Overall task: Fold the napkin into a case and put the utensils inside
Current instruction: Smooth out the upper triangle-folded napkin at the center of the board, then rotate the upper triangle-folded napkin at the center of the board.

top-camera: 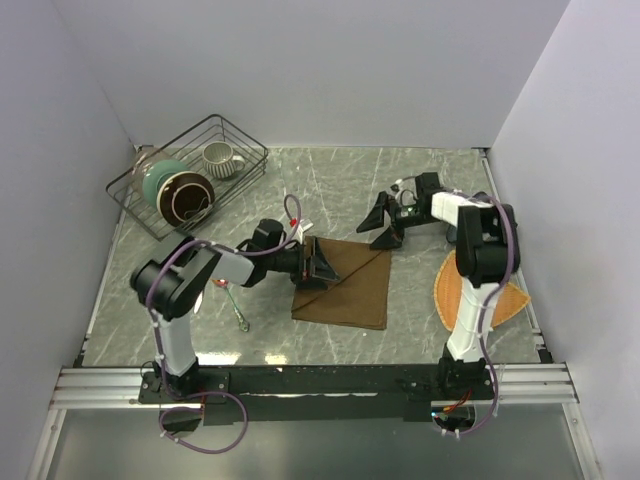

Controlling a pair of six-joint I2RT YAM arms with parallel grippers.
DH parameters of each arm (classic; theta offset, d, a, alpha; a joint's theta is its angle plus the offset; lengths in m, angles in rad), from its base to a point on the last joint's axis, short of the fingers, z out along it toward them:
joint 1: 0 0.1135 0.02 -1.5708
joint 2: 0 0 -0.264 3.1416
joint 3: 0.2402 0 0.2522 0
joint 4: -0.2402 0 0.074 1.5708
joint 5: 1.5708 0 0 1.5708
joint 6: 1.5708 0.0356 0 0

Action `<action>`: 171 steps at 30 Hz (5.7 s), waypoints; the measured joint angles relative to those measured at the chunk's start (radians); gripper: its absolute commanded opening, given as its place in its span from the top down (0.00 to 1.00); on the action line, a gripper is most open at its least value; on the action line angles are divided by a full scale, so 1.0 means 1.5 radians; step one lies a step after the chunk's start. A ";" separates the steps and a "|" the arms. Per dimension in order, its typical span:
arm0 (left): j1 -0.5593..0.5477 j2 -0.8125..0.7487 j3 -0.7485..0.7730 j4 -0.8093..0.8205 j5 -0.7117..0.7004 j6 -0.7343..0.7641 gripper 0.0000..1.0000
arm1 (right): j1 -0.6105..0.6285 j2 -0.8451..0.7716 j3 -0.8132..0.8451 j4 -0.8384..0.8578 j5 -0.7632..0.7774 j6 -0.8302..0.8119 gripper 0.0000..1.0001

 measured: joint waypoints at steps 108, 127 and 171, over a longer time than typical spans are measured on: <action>0.144 -0.096 0.197 -0.747 -0.205 1.112 0.58 | 0.163 -0.174 -0.233 -0.280 0.112 -0.245 0.19; 0.201 -0.152 0.290 -0.771 -0.095 1.022 0.53 | 0.022 -0.085 0.043 -0.265 0.201 -0.235 0.39; 0.103 -0.087 0.205 -0.849 -0.171 0.939 0.41 | 0.133 -0.057 0.012 -0.179 0.227 -0.178 0.50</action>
